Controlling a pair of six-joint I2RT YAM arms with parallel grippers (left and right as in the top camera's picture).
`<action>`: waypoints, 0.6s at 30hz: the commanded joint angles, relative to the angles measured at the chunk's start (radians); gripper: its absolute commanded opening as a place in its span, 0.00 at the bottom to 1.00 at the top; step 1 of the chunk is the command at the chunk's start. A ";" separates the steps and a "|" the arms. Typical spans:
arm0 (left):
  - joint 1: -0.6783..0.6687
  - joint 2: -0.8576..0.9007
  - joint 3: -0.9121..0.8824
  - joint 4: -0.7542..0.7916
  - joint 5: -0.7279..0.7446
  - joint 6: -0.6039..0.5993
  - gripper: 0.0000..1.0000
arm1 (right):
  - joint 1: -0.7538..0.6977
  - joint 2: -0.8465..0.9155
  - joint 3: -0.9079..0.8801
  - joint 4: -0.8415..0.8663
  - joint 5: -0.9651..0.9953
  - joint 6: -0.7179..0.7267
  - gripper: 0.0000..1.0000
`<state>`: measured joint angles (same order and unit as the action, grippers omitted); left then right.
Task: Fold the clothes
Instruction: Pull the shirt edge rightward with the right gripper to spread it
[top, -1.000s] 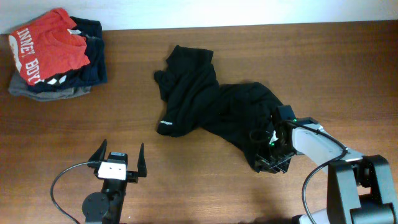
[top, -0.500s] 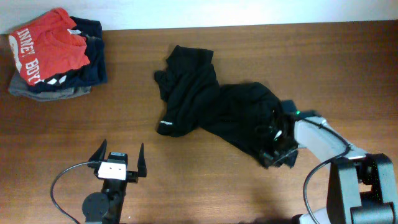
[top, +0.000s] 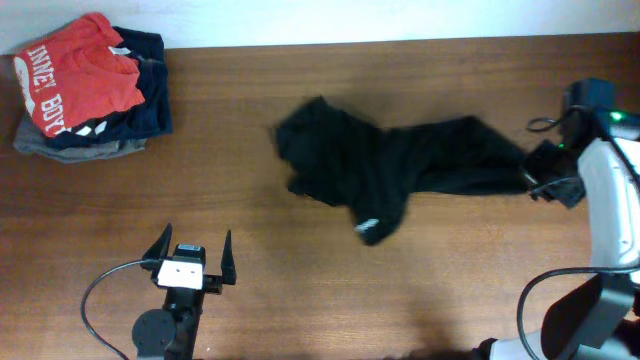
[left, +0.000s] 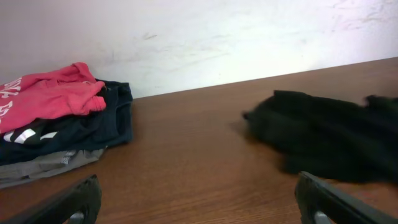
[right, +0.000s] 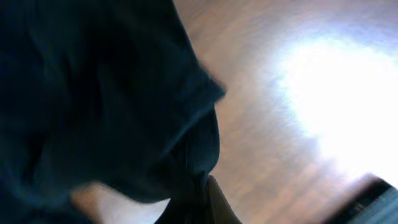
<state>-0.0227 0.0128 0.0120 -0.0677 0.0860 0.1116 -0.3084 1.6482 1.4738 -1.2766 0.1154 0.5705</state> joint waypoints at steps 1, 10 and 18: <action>0.006 -0.006 -0.003 -0.005 -0.004 0.009 0.99 | 0.001 -0.013 -0.006 -0.022 0.031 -0.024 0.04; 0.006 -0.006 -0.003 -0.005 -0.003 0.009 0.99 | 0.049 -0.008 -0.069 0.015 0.031 -0.024 0.05; 0.006 -0.006 -0.003 -0.005 -0.003 0.009 0.99 | 0.049 -0.006 -0.077 0.052 0.031 -0.024 0.05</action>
<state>-0.0227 0.0128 0.0120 -0.0677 0.0860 0.1116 -0.2653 1.6485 1.4040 -1.2331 0.1200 0.5457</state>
